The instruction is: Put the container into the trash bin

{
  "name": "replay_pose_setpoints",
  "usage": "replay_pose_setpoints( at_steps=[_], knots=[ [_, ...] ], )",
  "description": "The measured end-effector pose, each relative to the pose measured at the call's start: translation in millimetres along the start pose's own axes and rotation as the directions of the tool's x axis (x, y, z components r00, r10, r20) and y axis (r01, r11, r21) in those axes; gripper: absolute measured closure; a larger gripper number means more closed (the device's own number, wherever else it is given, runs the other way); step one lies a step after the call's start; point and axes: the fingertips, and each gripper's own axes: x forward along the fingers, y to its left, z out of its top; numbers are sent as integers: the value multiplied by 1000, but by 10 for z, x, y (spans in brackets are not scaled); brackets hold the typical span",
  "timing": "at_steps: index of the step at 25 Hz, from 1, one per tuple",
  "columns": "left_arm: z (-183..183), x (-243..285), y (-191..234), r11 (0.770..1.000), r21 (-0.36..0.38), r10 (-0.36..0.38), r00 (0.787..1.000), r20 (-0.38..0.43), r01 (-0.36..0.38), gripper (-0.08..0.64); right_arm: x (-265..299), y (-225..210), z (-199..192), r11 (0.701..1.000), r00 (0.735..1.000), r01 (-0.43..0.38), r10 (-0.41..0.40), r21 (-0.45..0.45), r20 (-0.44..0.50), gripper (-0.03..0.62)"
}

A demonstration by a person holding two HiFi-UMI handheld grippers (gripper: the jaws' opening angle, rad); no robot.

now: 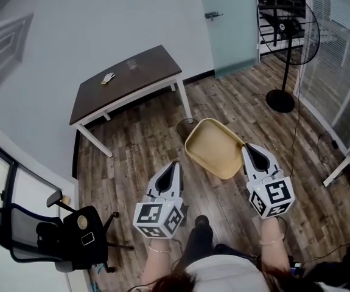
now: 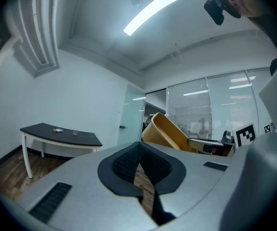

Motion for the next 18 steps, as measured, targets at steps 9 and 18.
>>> replay_pose_setpoints(
  at_steps=[9,18],
  knots=[
    [-2,758,544,1000,-10,-17,1000,12,17,540,848,-199,-153,1000,1000,12,-12,-15,-8,569],
    [199,1606,1273,999,-8,-46,999,17,46,540,1962,-324,-188,999,999,43,-43,-19,-19,569]
  ],
)
